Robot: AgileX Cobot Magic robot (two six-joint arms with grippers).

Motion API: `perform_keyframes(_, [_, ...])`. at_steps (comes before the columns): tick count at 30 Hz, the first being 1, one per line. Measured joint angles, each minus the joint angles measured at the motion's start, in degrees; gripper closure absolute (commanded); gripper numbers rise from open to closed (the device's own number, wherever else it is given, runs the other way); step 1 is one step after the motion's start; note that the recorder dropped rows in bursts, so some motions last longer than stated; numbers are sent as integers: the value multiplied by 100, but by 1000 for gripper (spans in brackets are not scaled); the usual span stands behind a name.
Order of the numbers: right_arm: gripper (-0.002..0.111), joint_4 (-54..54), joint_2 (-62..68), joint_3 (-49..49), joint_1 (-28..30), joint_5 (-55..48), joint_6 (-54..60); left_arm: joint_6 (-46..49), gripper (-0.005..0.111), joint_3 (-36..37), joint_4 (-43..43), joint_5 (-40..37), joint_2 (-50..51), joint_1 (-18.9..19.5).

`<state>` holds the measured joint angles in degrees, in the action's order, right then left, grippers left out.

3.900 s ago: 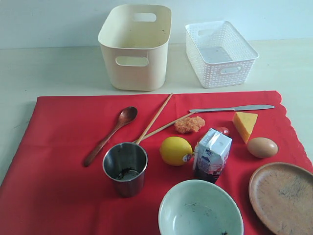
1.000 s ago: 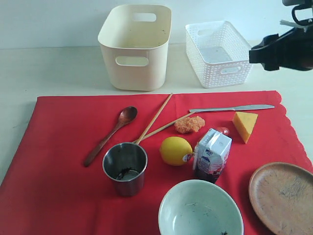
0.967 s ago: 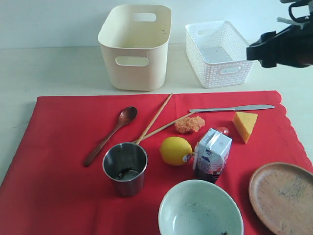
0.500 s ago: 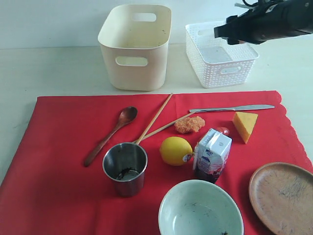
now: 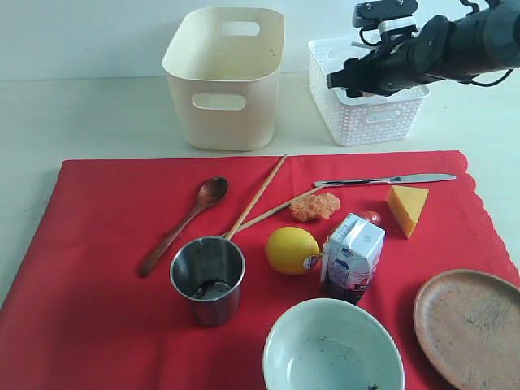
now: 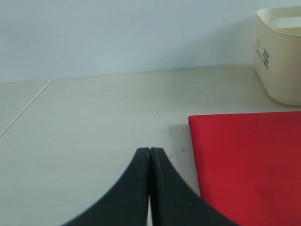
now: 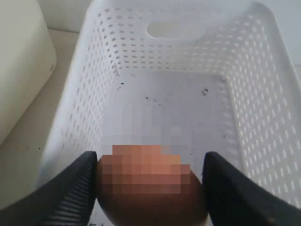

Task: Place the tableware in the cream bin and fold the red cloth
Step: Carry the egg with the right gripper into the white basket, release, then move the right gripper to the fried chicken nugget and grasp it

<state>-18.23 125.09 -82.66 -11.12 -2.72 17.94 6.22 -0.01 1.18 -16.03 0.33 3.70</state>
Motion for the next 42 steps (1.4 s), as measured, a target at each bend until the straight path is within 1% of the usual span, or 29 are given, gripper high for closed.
perform_keyframes(1, [33,0,0,0,0,-10,-11,0,105,0,0,0,0,0])
perform_keyframes(3, [29,0,0,0,0,-10,-11,0,105,0,0,0,0,0])
perform_keyframes(11, [30,-4,-218,0,-10,-331,-165,0,105,0,0,0,0,0])
perform_keyframes(17, [30,-18,-853,0,-7,-903,-322,0,105,0,0,0,0,0])
perform_keyframes(23, [30,-18,-1607,-13,-7,-1693,-344,0,105,0,0,0,0,0])
perform_keyframes(30, [30,-28,-2095,-16,-21,-3136,-266,0,105,0,0,0,0,0])
perform_keyframes(32, [30,-28,-2103,-16,-95,-3593,-101,0,105,0,0,0,0,0])
perform_keyframes(35, [30,-28,-2116,168,-335,-3926,118,0,105,0,0,0,0,0])
perform_keyframes(42, [30,99,-2116,879,-1143,-4014,296,0,105,0,0,0,0,0])
